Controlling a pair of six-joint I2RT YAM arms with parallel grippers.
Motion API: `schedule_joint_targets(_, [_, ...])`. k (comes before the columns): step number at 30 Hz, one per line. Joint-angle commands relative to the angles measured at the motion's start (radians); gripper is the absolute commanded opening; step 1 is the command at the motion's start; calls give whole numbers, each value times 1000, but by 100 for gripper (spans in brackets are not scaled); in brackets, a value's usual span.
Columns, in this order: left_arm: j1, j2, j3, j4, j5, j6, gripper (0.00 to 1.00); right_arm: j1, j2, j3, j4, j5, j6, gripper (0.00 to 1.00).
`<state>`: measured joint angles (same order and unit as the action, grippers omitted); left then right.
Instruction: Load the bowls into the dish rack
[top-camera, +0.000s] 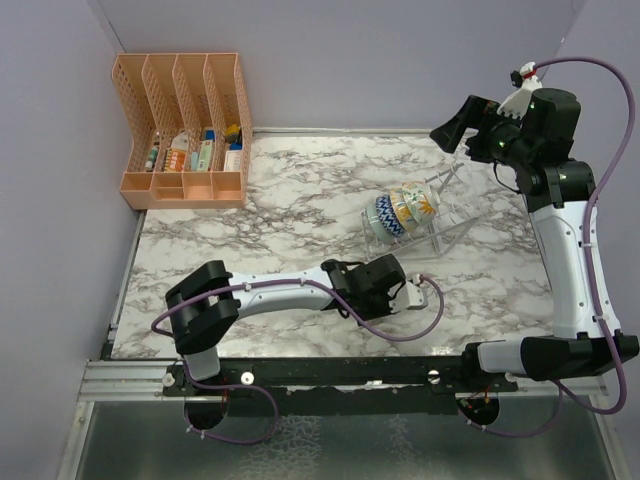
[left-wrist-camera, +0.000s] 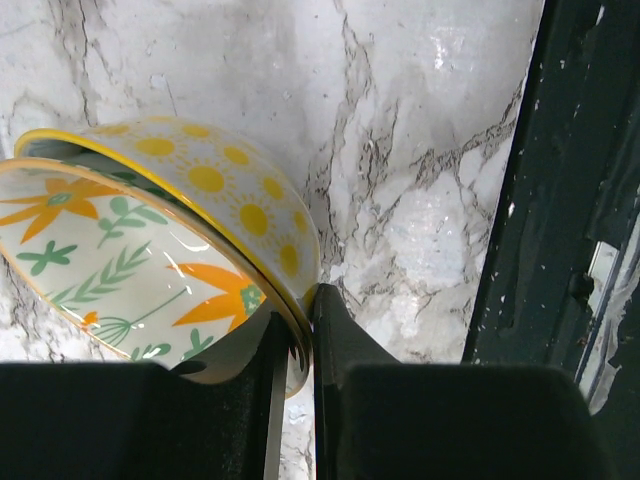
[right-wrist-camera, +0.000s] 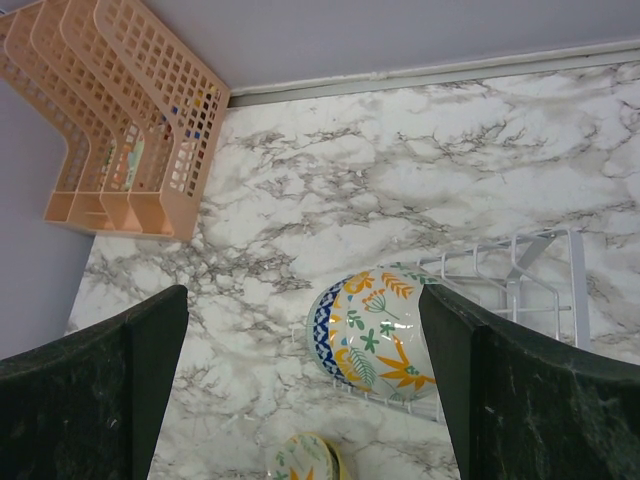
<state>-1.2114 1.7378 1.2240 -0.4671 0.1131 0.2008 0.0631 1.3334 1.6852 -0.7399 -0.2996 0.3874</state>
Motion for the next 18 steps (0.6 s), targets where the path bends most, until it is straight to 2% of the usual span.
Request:
schedule_joint_targets(1, [11, -109, -16, 4, -39, -11, 24, -8, -23, -9, 31, -18, -14, 98])
schedule_joint_targets(3, [17, -125, -29, 11, -44, -14, 26, -9, -21, -9, 33, -21, -10, 98])
schedule_joint_targets(4, [21, -128, -35, 10, -42, -13, 33, -8, -18, -9, 34, -26, -9, 98])
schedule_joint_targets(5, [25, -130, -40, 8, -40, -13, 45, -8, -17, -9, 35, -28, -9, 98])
schedule_joint_targets(9, [35, -148, -54, 11, -32, -13, 64, -8, -16, -10, 36, -29, -12, 98])
schedule_joint_targets(14, [67, -176, -74, 18, -19, -7, 66, -8, -17, -16, 33, -27, -15, 98])
schedule_joint_targets(18, [98, -201, -120, 14, 7, 16, 74, -8, -17, -18, 33, -26, -20, 98])
